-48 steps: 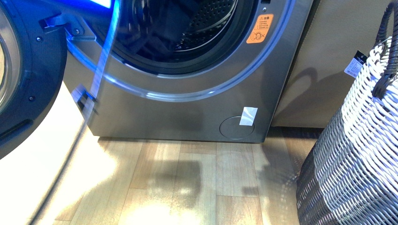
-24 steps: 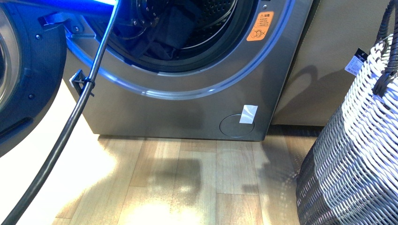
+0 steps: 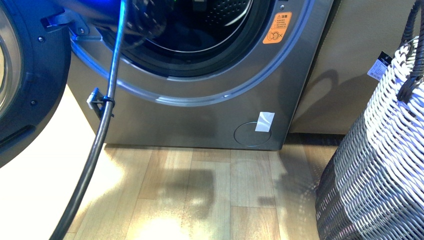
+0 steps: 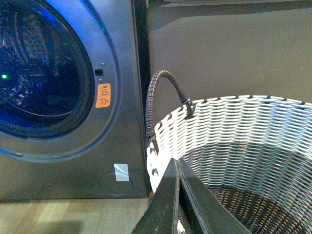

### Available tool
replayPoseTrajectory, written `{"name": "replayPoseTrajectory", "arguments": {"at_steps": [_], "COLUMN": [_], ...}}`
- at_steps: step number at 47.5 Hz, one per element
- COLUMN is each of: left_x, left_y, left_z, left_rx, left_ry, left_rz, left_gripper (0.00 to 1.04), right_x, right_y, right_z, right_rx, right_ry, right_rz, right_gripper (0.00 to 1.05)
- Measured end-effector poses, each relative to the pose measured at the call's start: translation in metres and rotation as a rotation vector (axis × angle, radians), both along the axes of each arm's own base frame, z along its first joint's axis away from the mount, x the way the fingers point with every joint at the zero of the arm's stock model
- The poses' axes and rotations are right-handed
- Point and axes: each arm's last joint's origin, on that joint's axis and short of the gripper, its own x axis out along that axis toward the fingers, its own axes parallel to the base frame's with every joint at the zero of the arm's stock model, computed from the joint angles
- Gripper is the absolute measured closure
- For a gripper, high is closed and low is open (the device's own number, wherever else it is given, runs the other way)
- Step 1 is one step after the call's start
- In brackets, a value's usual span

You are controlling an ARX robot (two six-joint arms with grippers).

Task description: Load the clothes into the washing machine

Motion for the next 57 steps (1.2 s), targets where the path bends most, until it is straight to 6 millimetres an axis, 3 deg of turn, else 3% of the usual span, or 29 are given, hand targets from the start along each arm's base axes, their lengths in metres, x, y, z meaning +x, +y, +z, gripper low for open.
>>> {"name": "replayPoseTrajectory", "arguments": {"at_steps": [17, 30, 35, 47, 57], "left_x": [-0.052, -0.121, -0.152, -0.237, -0.311], "left_y": [0.011, 0.017, 0.02, 0.035, 0.056], "left_z": [-0.005, 0.01, 0.028, 0.093, 0.119], "left_rx": [-0.011, -0.004, -0.006, 0.003, -0.016], "left_ry": [0.065, 0.104, 0.106, 0.029, -0.018], "left_rz": [-0.068, -0.164, -0.225, -0.29, -0.324], "left_gripper": [0.06, 0.06, 0.06, 0.06, 0.06], "right_x": [0.0, 0.0, 0.0, 0.0, 0.0], "right_y": [0.0, 0.0, 0.0, 0.0, 0.0], "right_z": [0.0, 0.0, 0.0, 0.0, 0.0], "right_rx": [0.0, 0.0, 0.0, 0.0, 0.0], "right_ry": [0.0, 0.0, 0.0, 0.0, 0.0], "right_rz": [0.0, 0.0, 0.0, 0.0, 0.0], "right_gripper": [1.02, 1.02, 1.02, 1.02, 1.02]}}
